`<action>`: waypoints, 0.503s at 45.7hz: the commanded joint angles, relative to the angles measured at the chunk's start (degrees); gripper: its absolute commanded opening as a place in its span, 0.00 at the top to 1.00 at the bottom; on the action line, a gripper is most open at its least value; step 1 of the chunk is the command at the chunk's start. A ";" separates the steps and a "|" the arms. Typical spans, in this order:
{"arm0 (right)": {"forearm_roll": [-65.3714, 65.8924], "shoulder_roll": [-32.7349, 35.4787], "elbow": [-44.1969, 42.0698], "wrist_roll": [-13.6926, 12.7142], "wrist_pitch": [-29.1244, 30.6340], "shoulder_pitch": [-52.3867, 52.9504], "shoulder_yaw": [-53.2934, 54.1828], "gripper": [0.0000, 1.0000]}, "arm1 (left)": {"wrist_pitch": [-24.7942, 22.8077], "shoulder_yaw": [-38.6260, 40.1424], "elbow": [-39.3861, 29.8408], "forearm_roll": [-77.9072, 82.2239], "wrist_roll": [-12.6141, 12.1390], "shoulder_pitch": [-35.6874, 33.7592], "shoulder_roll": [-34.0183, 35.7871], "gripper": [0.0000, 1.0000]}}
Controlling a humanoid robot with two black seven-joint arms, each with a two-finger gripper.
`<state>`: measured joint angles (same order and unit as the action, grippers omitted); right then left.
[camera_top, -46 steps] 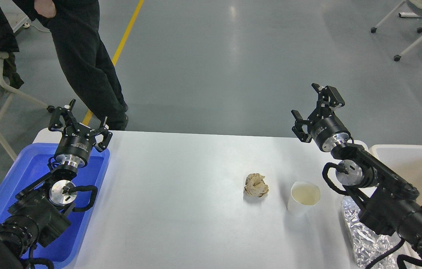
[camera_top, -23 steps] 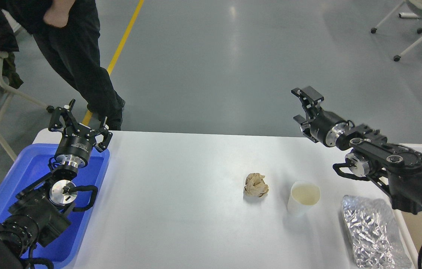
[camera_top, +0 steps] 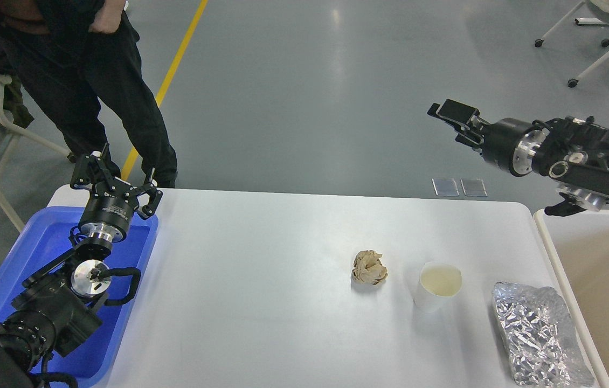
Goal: Tidy desktop
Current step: 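Swing the right gripper outward and lower it toward the paper cup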
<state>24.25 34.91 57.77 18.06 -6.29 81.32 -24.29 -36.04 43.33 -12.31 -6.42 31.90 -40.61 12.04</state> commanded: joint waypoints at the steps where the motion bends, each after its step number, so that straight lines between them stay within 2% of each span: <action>1: 9.75 6.13 7.61 -0.04 -0.13 5.52 -11.04 0.00 | 0.00 0.00 0.00 0.00 -0.09 0.00 0.00 0.00; 11: 19.33 10.18 8.15 -0.04 0.04 5.52 -14.55 0.00 | 0.00 0.00 0.00 0.00 0.00 0.00 0.00 0.00; 23: 24.09 9.92 9.20 -0.13 0.49 5.25 -17.64 0.00 | 0.00 0.00 0.00 0.00 0.00 0.00 0.00 0.00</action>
<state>43.36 43.82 65.31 18.02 -6.14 86.24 -38.82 -36.03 43.33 -12.31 -6.42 31.90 -40.61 12.04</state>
